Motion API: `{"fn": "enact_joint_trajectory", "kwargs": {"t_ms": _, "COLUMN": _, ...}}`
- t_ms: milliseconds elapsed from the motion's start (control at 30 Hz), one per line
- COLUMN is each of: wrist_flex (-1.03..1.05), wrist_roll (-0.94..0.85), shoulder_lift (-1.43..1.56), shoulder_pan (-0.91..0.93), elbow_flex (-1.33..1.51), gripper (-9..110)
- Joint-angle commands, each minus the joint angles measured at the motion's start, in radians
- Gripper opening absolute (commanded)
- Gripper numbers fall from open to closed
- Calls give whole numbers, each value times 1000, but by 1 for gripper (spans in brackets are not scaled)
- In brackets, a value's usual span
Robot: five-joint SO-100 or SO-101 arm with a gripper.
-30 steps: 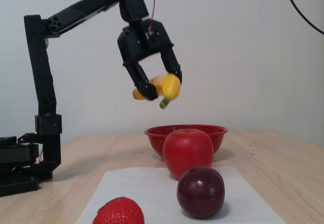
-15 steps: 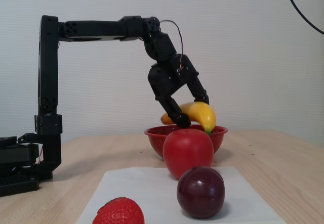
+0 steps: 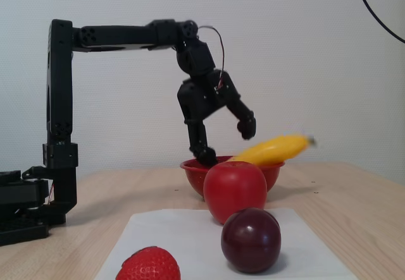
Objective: Grasp the banana and put it in the red bowl.
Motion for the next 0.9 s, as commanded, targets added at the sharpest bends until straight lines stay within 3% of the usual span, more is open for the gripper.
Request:
{"fn": "enact_joint_trajectory", "kwargs": {"t_ms": 0, "wrist_flex": 43, "wrist_roll": -26, "shoulder_lift": 64, "shoulder_pan": 11, "elbow_flex": -156, "gripper": 37}}
{"fn": "enact_joint_trajectory", "kwargs": {"t_ms": 400, "wrist_flex": 281, "wrist_roll": -94, "shoulder_lift": 120, "shoulder_pan": -32, "elbow_flex": -377, "gripper": 0}}
{"fn": "enact_joint_trajectory", "kwargs": {"t_ms": 867, "wrist_flex": 457, "wrist_roll": -81, "shoulder_lift": 273, "shoulder_pan": -103, "elbow_flex": -383, "gripper": 0}}
